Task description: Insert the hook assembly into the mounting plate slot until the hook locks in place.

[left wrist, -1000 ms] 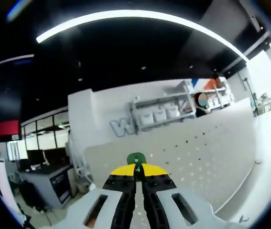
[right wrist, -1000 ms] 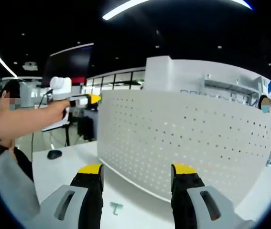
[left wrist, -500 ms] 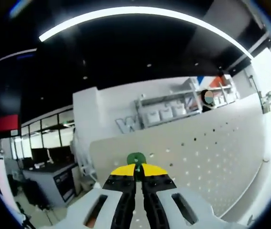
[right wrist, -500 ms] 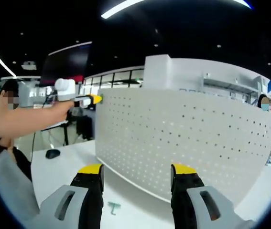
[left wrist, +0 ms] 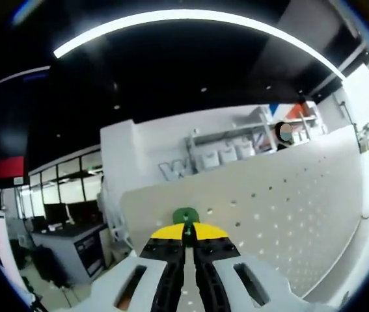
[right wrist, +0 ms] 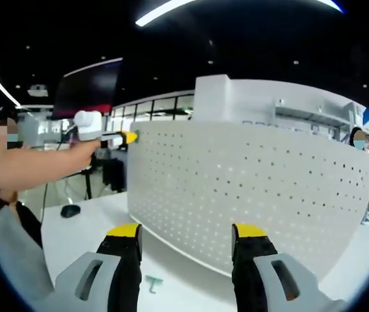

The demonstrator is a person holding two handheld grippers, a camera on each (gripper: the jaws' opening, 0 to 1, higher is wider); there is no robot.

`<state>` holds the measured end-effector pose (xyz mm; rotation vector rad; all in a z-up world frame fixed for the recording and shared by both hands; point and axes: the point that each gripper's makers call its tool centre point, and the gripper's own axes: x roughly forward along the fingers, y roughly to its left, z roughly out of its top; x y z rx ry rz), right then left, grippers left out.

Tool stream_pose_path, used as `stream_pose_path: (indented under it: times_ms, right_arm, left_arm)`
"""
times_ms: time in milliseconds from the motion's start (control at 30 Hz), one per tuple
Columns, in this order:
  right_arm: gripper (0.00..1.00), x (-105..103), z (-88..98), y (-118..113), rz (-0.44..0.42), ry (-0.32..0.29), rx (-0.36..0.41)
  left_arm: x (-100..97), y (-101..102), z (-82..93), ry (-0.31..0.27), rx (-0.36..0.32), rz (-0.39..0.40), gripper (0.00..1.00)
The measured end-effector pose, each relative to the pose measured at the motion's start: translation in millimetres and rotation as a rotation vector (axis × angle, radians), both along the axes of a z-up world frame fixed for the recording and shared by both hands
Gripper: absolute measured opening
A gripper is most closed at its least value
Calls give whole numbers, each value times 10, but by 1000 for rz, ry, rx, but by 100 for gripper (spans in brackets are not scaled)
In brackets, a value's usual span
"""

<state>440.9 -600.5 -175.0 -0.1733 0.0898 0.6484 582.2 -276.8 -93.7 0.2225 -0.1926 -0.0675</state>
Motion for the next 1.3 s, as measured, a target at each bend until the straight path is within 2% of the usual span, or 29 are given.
stream_pose_path:
  times_ms: [500, 833, 933, 1000, 1167, 1300]
  right_arm:
    - [55, 1, -21, 6, 9, 7, -3]
    - [55, 8, 2, -10, 10, 2, 1]
    - [55, 14, -15, -3, 12, 8, -1]
    - [55, 13, -12, 7, 16, 6, -1]
    - [55, 4, -9, 21, 21, 4, 2]
    - [55, 4, -24, 22, 22, 7, -1]
  left_arm:
    - [30, 6, -37, 9, 7, 3, 3]
    - [42, 6, -51, 12, 36, 6, 3]
    - [60, 9, -54, 11, 25, 1, 3]
    - [73, 16, -50, 16, -14, -8, 3]
    - [67, 12, -47, 26, -17, -16, 4]
    - [62, 2, -43, 43, 12, -12, 5]
